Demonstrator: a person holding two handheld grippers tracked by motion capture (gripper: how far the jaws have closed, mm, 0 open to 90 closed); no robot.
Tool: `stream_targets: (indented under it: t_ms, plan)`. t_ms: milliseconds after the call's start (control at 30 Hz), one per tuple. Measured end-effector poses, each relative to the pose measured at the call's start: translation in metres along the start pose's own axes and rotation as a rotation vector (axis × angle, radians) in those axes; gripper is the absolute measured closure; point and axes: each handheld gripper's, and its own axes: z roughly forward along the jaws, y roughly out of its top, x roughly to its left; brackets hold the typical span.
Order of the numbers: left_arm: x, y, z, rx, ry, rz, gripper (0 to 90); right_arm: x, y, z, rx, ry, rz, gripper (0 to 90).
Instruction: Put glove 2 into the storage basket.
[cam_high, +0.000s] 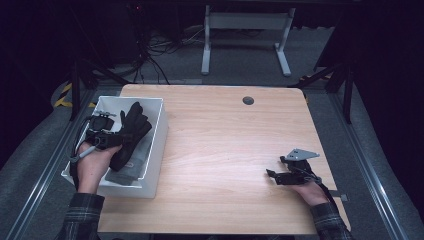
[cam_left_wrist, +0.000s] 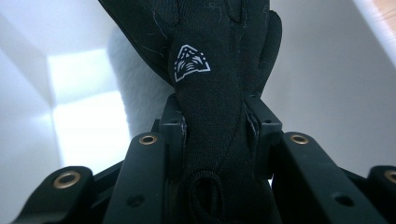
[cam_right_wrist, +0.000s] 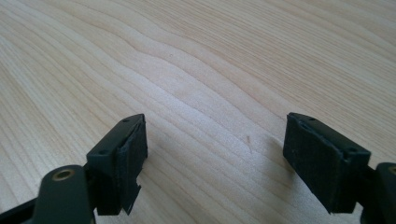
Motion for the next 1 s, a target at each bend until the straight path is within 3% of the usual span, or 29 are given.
stream_targets:
  t_ms: [233, 300, 433, 500, 767, 1000]
  plan:
    - [0.008, -0.011, 0.025, 0.062, 0.074, -0.008, 66.2, 0.000, 0.000, 0.000, 0.000, 0.000, 0.000, 22.3]
    - [0.012, -0.014, 0.028, 0.060, 0.070, -0.028, 66.2, 0.000, 0.000, 0.000, 0.000, 0.000, 0.000, 22.3]
    - [0.011, -0.014, 0.026, 0.050, 0.062, -0.015, 63.4, 0.000, 0.000, 0.000, 0.000, 0.000, 0.000, 22.3]
    - [0.011, -0.012, 0.024, 0.053, 0.052, -0.006, 57.6, 0.000, 0.000, 0.000, 0.000, 0.000, 0.000, 22.3]
    - [0.008, -0.006, 0.019, 0.037, 0.083, 0.010, 27.8, 0.000, 0.000, 0.000, 0.000, 0.000, 0.000, 22.3]
    - [0.004, 0.001, 0.008, -0.003, 0.089, 0.015, 18.6, 0.000, 0.000, 0.000, 0.000, 0.000, 0.000, 22.3]
